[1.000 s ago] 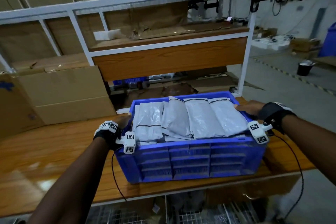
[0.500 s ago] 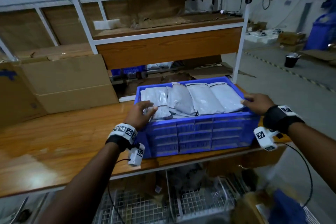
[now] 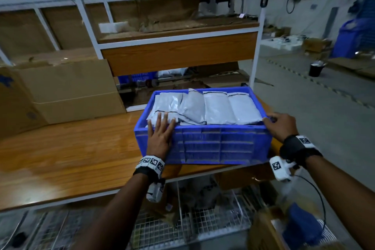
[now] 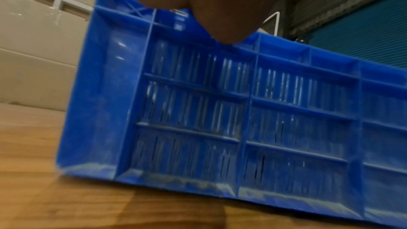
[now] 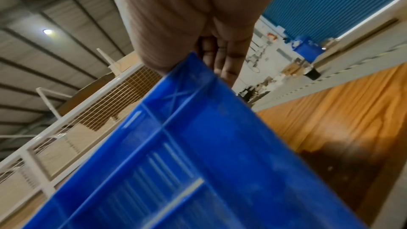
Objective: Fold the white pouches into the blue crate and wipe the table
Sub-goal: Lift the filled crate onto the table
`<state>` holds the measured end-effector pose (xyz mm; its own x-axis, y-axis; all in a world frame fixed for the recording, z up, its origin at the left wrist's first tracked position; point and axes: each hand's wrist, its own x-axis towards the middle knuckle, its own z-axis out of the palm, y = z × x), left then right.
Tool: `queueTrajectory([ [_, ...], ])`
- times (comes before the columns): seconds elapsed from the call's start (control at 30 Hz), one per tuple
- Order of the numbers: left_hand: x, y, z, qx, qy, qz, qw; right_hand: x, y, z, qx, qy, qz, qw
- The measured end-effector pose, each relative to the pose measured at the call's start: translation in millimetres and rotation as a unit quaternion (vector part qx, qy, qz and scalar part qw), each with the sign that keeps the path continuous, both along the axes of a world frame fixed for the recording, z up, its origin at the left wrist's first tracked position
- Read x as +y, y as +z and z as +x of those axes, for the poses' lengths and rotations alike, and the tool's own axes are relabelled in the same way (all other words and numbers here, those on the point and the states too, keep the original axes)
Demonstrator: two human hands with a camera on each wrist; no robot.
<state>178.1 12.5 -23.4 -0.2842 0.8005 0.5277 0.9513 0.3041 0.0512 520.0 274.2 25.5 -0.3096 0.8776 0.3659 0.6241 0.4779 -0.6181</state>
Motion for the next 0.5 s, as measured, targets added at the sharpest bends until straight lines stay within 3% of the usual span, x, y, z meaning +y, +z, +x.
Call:
queueTrajectory([
  [0.13,23,-11,9,-0.173,0.047,-0.036,0.983,-15,-7,29,0.002,0.065,0.055,0.996],
  [0.23,49,-19,42,-0.271,-0.001,-0.048,0.961,-18,-12,50,0.0,0.16,0.105,0.982],
  [0.33,73,-17,97,-0.34,-0.045,-0.006,0.939,-6,-15,67,-0.011,0.255,0.138,0.957],
  [0.5,101,6,168,-0.456,-0.014,0.059,0.888,47,-17,70,-0.155,0.276,0.206,0.926],
])
